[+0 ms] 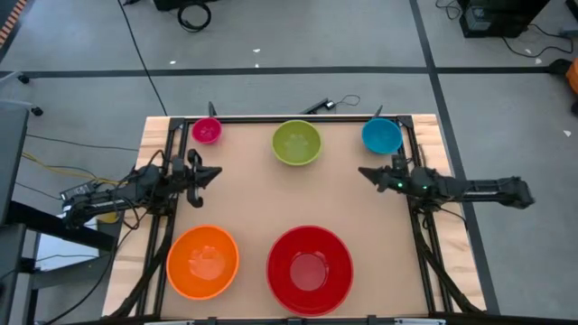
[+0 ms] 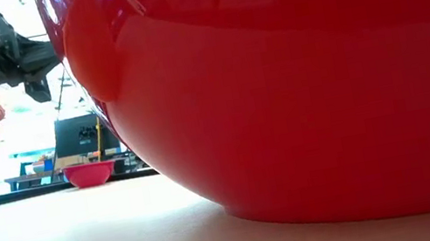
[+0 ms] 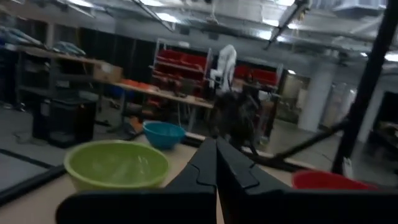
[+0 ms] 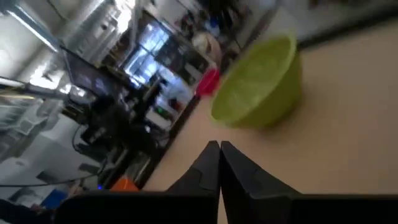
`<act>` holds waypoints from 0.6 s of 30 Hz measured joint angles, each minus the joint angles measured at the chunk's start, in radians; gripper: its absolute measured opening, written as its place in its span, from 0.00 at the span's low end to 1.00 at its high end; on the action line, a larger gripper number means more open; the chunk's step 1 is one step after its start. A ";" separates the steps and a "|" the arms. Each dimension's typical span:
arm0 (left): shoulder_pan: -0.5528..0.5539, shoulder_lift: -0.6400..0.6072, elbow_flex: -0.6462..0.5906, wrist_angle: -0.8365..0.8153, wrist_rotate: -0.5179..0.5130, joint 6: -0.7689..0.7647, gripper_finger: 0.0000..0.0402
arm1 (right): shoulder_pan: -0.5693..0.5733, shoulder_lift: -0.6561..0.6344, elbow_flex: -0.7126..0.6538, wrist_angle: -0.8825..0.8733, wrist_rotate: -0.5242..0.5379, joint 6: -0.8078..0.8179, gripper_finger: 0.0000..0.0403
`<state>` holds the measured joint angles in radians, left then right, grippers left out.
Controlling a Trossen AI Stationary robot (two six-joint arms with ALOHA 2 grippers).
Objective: Nest bowls inside each other
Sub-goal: Stack the orange bowl on top of the red bowl
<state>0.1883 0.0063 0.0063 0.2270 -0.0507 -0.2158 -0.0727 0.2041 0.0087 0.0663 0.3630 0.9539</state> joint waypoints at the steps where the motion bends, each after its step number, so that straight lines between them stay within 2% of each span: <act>1: 0.000 0.000 0.000 0.007 -0.024 -0.003 0.01 | 0.000 0.043 0.005 0.029 -0.013 0.008 0.02; 4: 0.000 0.000 0.000 0.078 -0.043 -0.111 0.01 | -0.002 0.176 0.057 0.136 -0.039 -0.013 0.02; 7: 0.000 0.000 0.000 0.166 -0.043 -0.224 0.01 | -0.004 0.343 0.165 0.151 -0.061 -0.060 0.02; 10: 0.000 0.000 0.000 0.206 -0.043 -0.300 0.01 | -0.003 0.552 0.306 0.147 -0.069 -0.131 0.02; 13: 0.002 -0.001 0.002 0.296 -0.121 -0.443 0.01 | -0.003 0.791 0.471 0.120 -0.025 -0.196 0.02; 16: 0.005 0.002 0.025 0.280 -0.148 -0.461 0.01 | -0.004 1.031 0.651 0.112 -0.033 -0.226 0.02; 18: 0.005 0.000 0.048 0.259 -0.094 -0.434 0.01 | -0.004 1.178 0.783 0.128 -0.107 -0.230 0.02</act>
<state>0.1932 0.0063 0.0539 0.4862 -0.1443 -0.6493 -0.0764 1.3825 0.7917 0.1938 0.2558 0.7238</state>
